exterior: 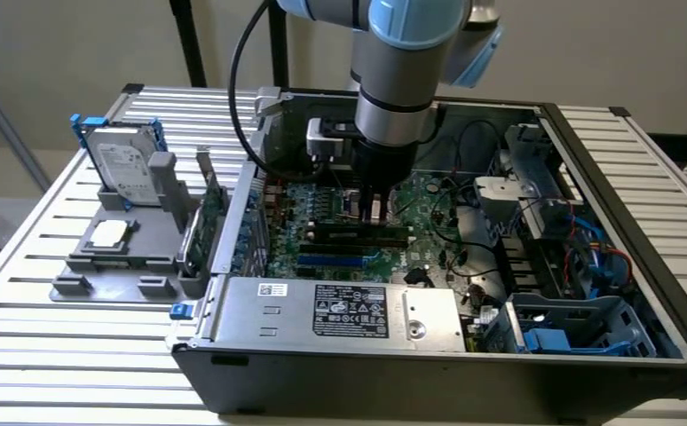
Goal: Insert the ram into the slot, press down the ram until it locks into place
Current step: 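Insert the ram into the slot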
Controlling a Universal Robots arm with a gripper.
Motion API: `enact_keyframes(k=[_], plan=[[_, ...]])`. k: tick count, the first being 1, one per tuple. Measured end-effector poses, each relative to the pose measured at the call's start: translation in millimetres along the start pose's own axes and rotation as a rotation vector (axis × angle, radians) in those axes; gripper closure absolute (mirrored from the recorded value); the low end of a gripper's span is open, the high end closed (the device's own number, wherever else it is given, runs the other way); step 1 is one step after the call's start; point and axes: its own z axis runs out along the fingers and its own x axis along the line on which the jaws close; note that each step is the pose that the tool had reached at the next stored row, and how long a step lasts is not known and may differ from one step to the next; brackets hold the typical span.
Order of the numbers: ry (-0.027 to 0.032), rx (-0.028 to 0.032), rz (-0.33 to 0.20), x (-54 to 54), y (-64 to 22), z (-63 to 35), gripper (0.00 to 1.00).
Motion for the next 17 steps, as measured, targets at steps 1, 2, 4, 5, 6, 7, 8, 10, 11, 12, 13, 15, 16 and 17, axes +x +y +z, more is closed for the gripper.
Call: enact_keyframes(k=[1,2,4,5,6,7,8,10,11,12,13,15,16,17], plan=[[0.0003,-0.0002,-0.001,0.0,0.0,0.9,0.86],[0.0008,-0.0002,-0.001,0.1,0.0,1.5,0.86],[0.0006,-0.0001,-0.002,-0.1,0.0,2.1,0.86],[0.0003,0.0000,-0.003,-0.1,-0.1,2.3,0.86],[0.0001,0.0000,-0.004,-0.2,-0.1,2.4,0.86],[0.0001,0.0000,-0.005,-0.2,-0.1,2.4,0.86],[0.0002,-0.0001,-0.007,-0.3,-0.1,2.4,0.86],[-0.0006,0.0002,-0.009,-0.4,0.0,1.4,0.86],[-0.0019,0.0008,-0.009,-0.6,0.0,0.1,0.86],[-0.0009,0.0004,-0.010,-0.5,0.1,-2.8,0.86],[0.0000,-0.0002,-0.010,-0.4,0.4,-5.9,0.86],[0.0001,-0.0002,-0.011,-0.4,0.5,-8.7,0.86],[0.0001,-0.0002,-0.012,-0.3,0.5,-9.4,0.86],[0.0004,-0.0002,-0.012,-0.3,0.5,-10.0,0.86]])
